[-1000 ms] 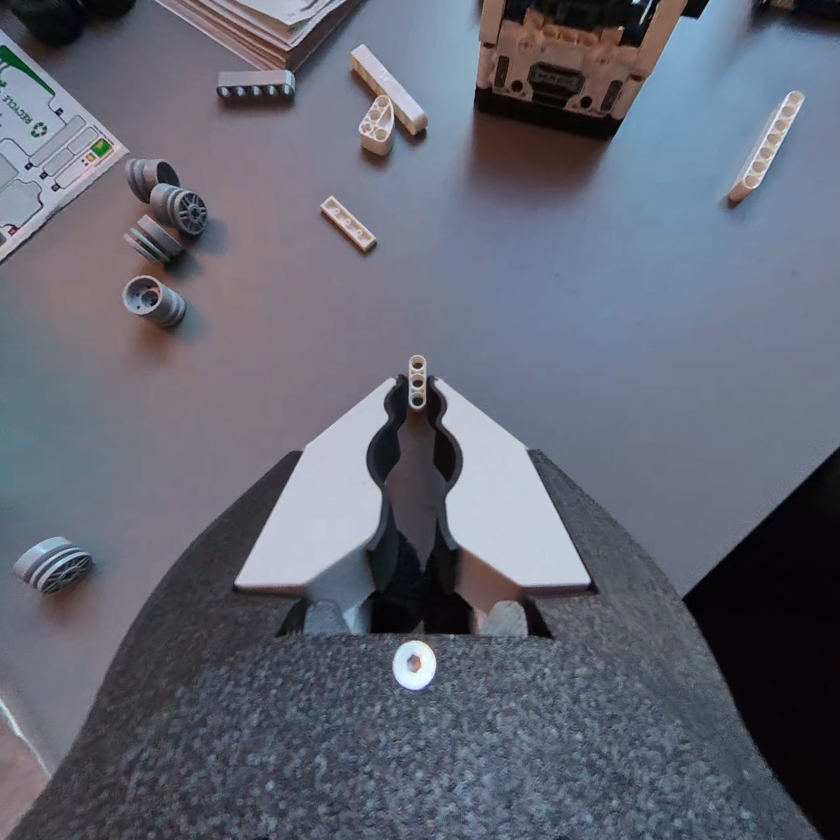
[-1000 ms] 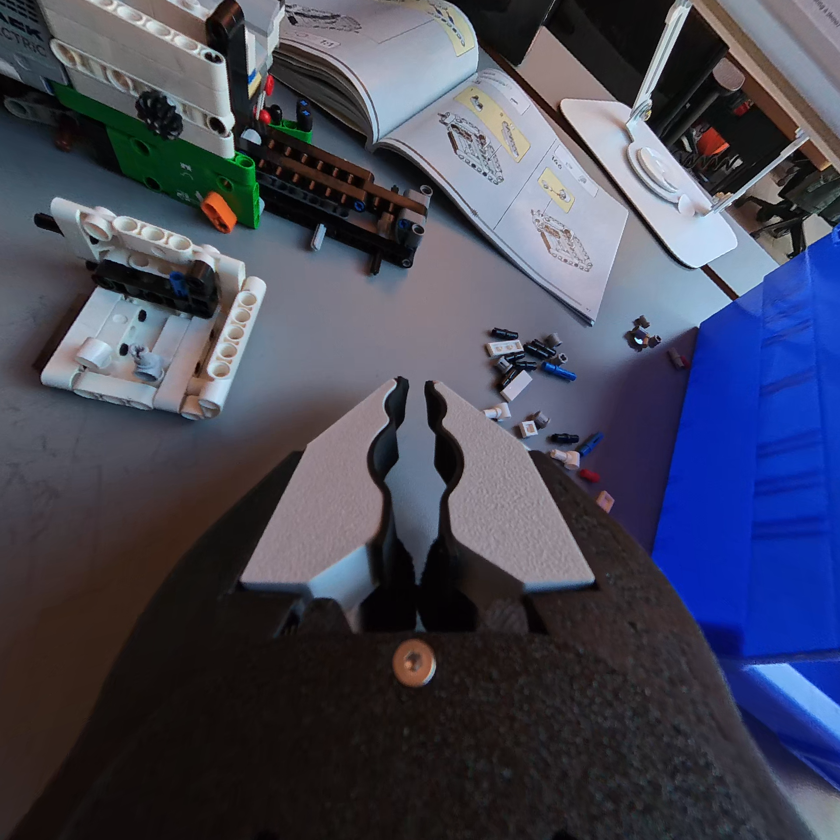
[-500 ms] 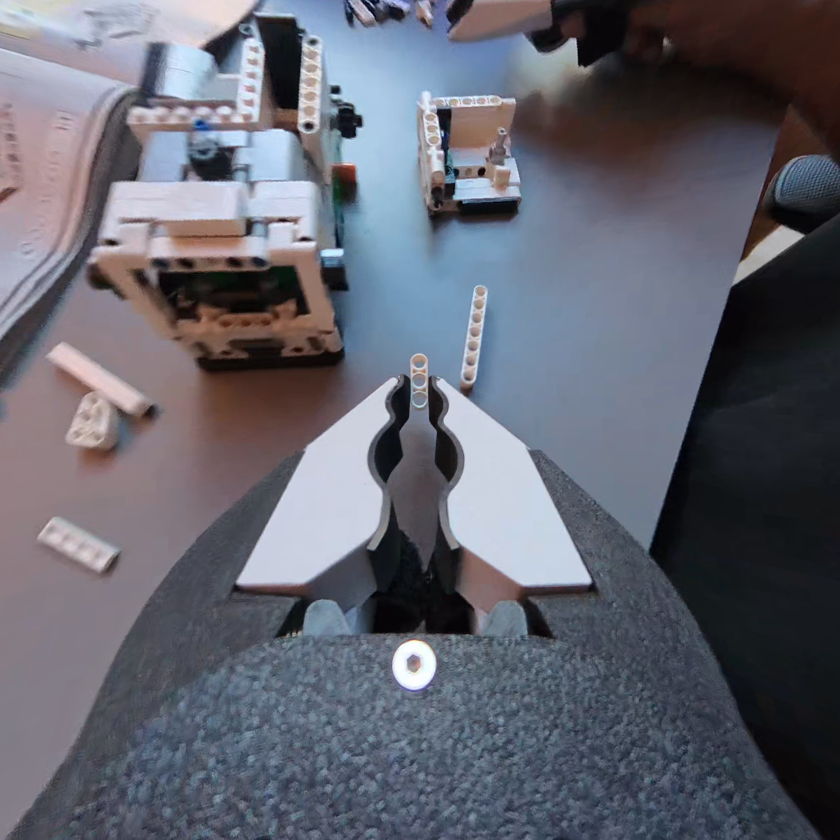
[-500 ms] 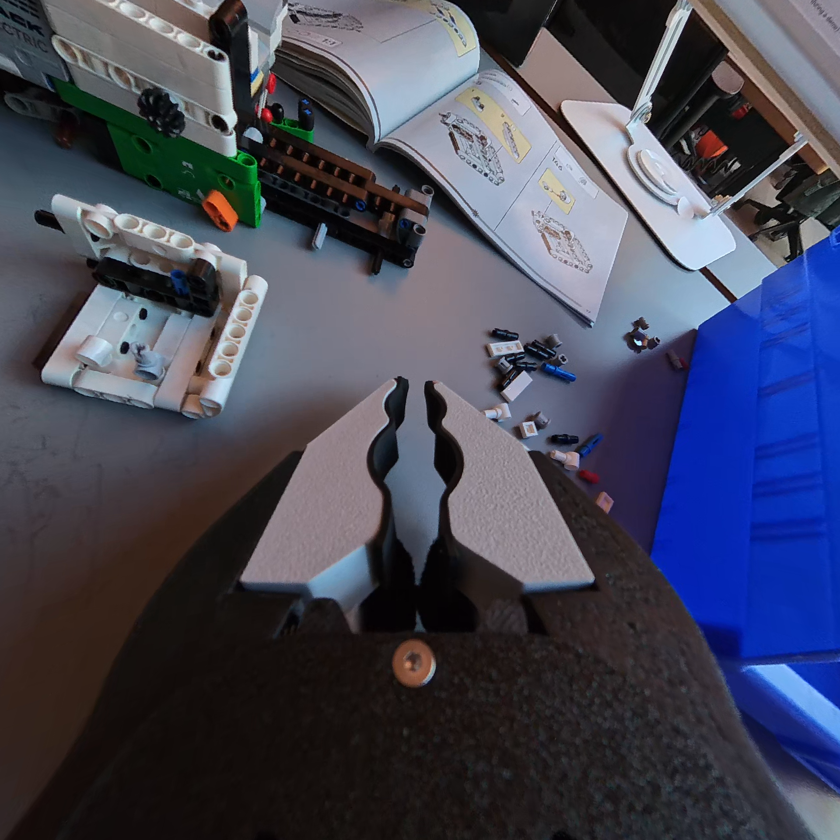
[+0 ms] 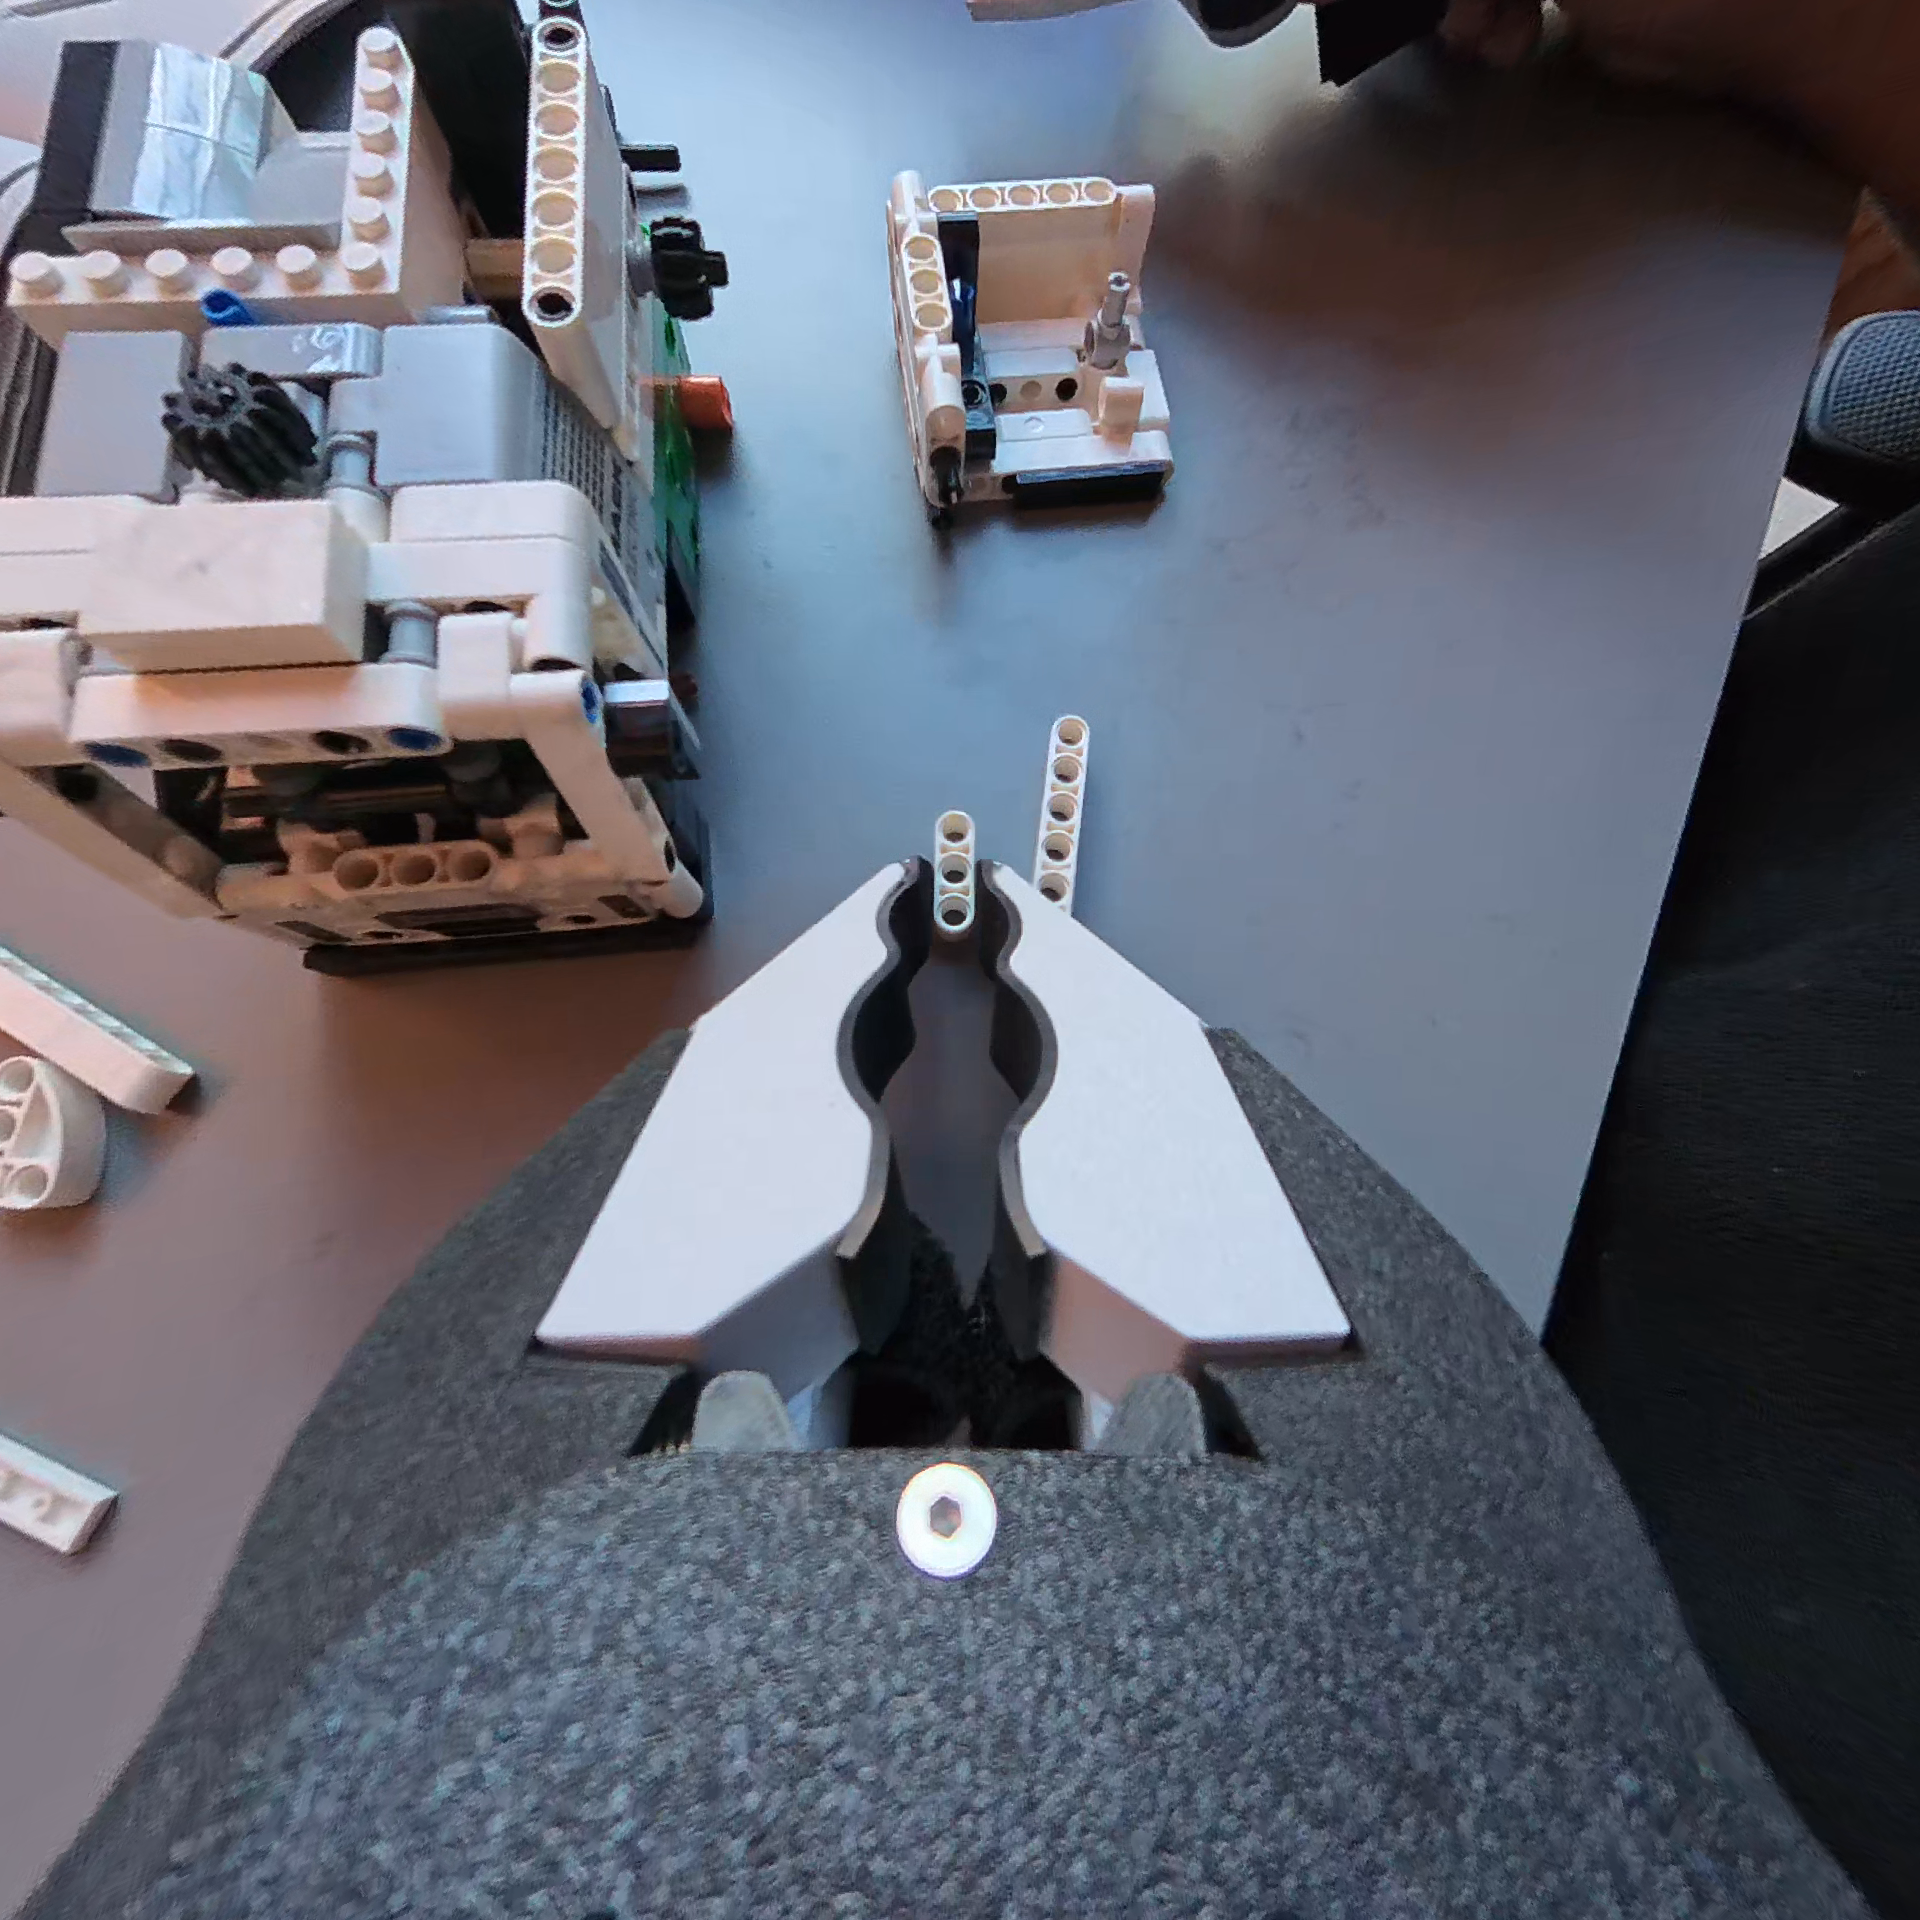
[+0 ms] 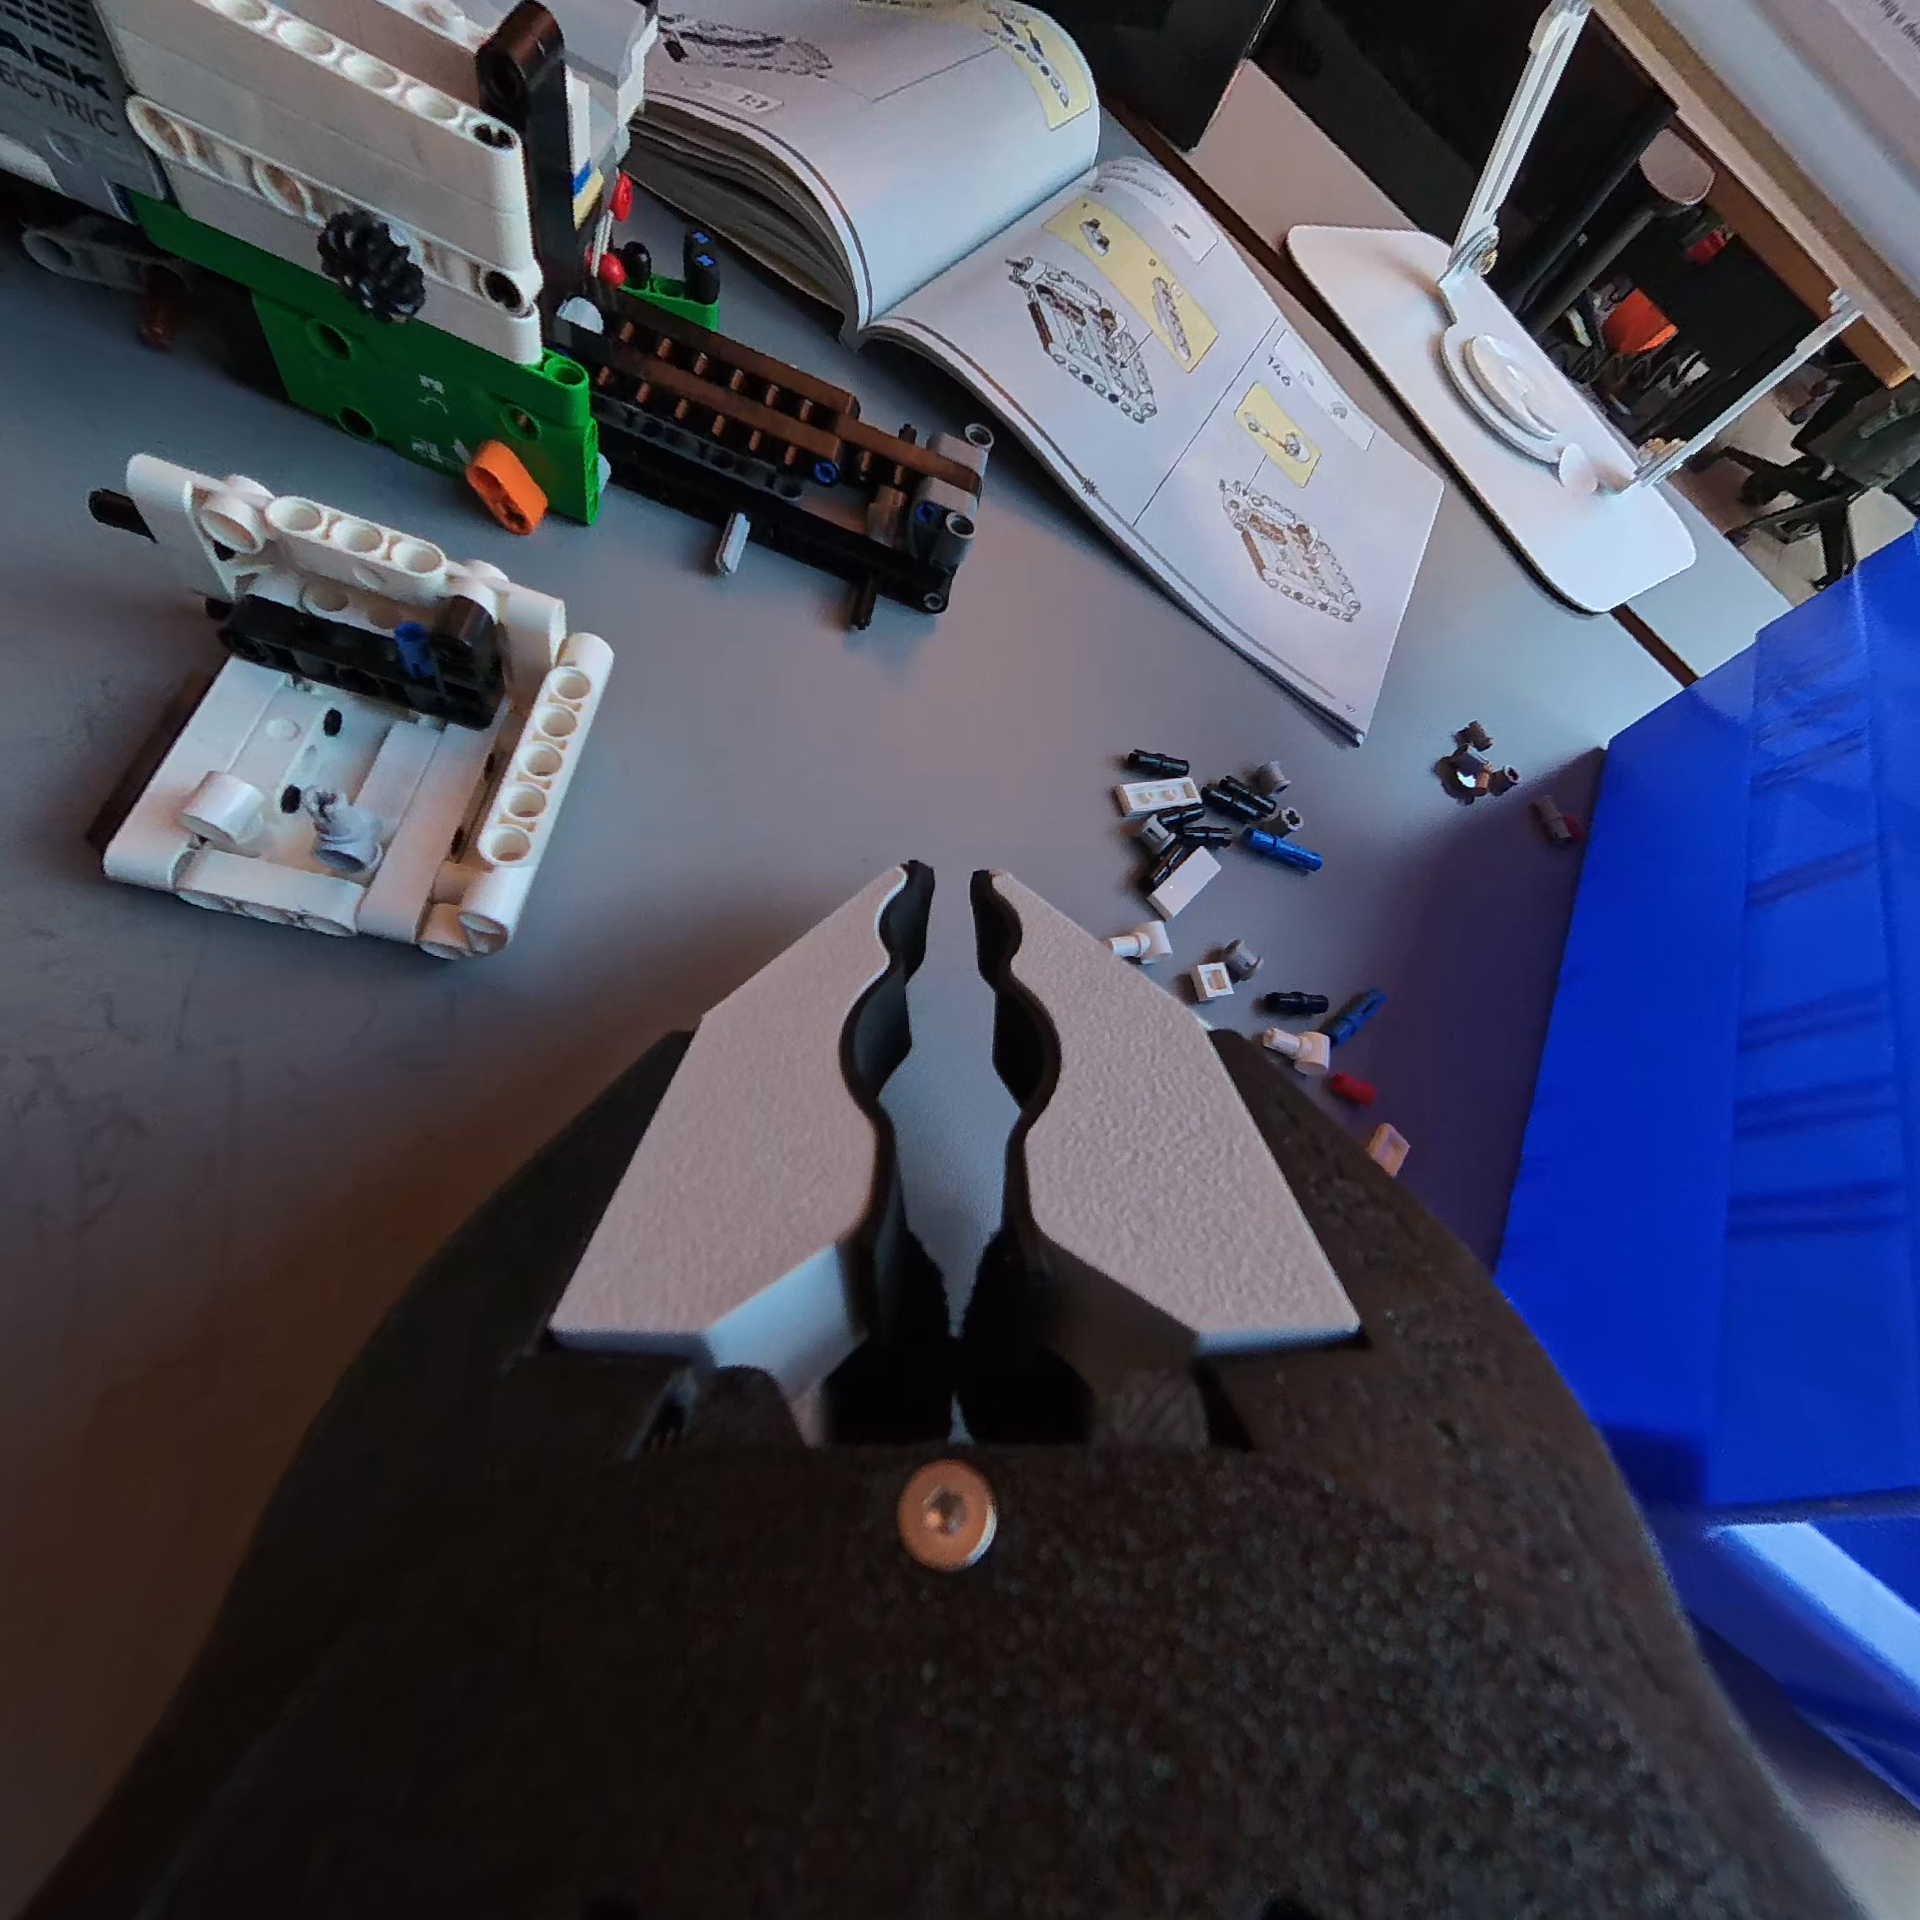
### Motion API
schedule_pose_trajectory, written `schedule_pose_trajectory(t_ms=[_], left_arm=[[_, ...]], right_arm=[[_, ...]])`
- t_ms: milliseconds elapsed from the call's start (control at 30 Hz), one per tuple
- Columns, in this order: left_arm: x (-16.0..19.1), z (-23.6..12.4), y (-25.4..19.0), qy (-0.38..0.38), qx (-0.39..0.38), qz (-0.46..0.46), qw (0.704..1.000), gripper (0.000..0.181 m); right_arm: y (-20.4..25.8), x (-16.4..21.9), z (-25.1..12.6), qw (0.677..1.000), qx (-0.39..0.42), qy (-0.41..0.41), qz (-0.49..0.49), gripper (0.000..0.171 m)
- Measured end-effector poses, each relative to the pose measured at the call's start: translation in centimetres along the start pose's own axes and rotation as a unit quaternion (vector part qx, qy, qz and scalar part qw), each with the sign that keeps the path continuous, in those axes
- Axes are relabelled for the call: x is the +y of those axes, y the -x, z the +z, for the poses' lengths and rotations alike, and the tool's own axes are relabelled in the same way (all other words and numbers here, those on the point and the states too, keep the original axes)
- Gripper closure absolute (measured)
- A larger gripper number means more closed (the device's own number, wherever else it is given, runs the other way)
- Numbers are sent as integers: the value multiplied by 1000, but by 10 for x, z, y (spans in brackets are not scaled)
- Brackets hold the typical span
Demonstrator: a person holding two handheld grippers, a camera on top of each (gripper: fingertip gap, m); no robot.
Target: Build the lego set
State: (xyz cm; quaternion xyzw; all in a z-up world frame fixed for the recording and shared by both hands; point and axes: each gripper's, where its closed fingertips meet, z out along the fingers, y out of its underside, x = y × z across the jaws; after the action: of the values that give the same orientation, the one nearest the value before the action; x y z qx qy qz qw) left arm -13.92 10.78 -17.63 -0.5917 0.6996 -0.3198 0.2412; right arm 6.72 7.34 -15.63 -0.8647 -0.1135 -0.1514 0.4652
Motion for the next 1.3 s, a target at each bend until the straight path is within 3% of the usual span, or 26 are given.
schedule_pose_trajectory(t_ms=[233,500,700,933,1133,1300], left_arm=[[-5,-4,4,-24,-15,4,1000,166],[-23,-40,12,-96,5,-48,994,162],[-15,-47,26,-106,-19,-69,992,161],[-14,-43,26,-107,-31,-54,992,161],[0,-46,37,-102,-79,-37,991,162],[7,-54,37,-106,-84,-35,990,162]], right_arm=[[0,0,0,1000,-1,1,3,163],[-1,1,1,1000,-2,1,4,163],[-8,0,0,1000,11,-4,24,163],[-55,12,-1,989,97,33,103,166],[-86,14,40,962,47,89,254,141],[-86,17,57,953,31,114,280,136]])
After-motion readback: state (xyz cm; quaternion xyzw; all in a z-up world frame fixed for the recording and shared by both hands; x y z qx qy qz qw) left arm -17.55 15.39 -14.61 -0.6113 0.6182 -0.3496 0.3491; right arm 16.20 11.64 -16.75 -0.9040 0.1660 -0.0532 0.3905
